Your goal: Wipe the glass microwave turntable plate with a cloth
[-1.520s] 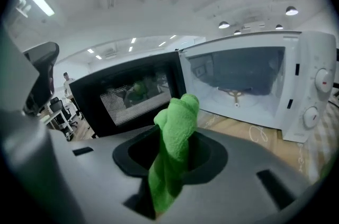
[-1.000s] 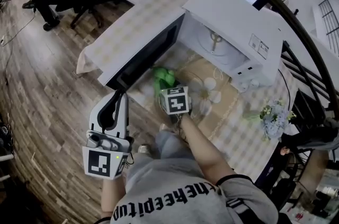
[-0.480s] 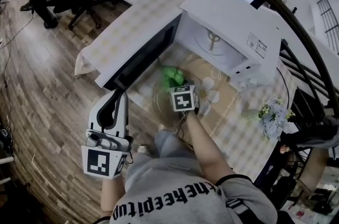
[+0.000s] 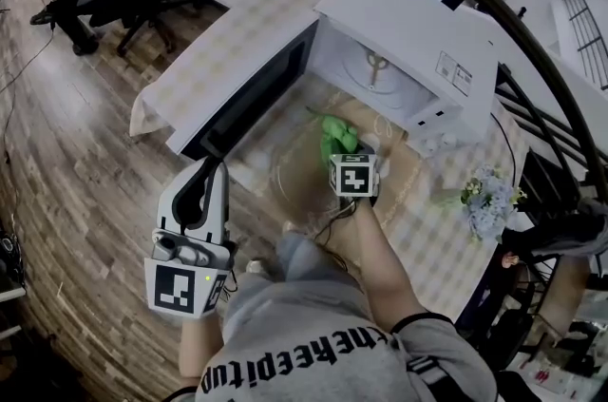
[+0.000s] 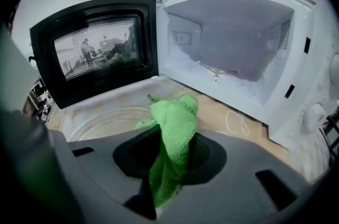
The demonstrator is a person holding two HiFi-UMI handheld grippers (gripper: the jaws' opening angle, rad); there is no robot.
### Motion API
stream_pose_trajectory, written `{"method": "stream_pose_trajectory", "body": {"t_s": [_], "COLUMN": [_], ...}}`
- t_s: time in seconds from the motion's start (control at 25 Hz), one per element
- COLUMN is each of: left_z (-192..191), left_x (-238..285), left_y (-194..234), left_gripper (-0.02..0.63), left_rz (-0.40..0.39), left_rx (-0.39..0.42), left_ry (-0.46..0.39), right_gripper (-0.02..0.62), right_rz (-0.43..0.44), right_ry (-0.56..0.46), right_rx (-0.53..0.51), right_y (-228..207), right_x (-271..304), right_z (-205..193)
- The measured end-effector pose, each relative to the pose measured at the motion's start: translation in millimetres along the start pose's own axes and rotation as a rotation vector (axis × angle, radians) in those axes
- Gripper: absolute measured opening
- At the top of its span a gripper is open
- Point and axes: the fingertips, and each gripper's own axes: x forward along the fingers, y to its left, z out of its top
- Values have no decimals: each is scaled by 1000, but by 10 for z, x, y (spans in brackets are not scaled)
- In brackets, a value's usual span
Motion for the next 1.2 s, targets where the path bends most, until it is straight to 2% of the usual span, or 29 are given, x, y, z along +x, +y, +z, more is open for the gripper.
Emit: {"method": "stream_pose_trajectory", "body": {"t_s": [0.32, 0.48, 0.6, 0.72, 0.92, 1.04, 1.2], "left_z": [38, 46, 58, 72, 67, 60, 48], "left_x": [-59, -104, -135, -171, -224, -266, -306], "left_y": [-25, -22, -17, -3, -9, -7, -4], "left_gripper": [25, 25, 25, 25, 25, 25, 25], "left_rz": [-8, -3, 0, 5, 14, 17, 23], "left_rx": [2, 3, 3, 0, 2, 4, 10], "left_ry": [-9, -12, -14, -16, -14, -8, 1], "right_gripper": [107, 106, 106, 106, 106, 106, 106], "right_rz": [-75, -69, 30, 161, 321, 325, 288], "right_ry": [17, 25, -21, -50, -50, -1, -15], "right_rx": [31, 33, 58, 54, -46, -139, -239], "right_y": [-384, -322, 5, 531, 1412, 1706, 1683], "right_x": [-155, -195, -298, -386, -416, -290, -237], "right_z": [-203, -161, -35, 65, 113, -27, -96]}}
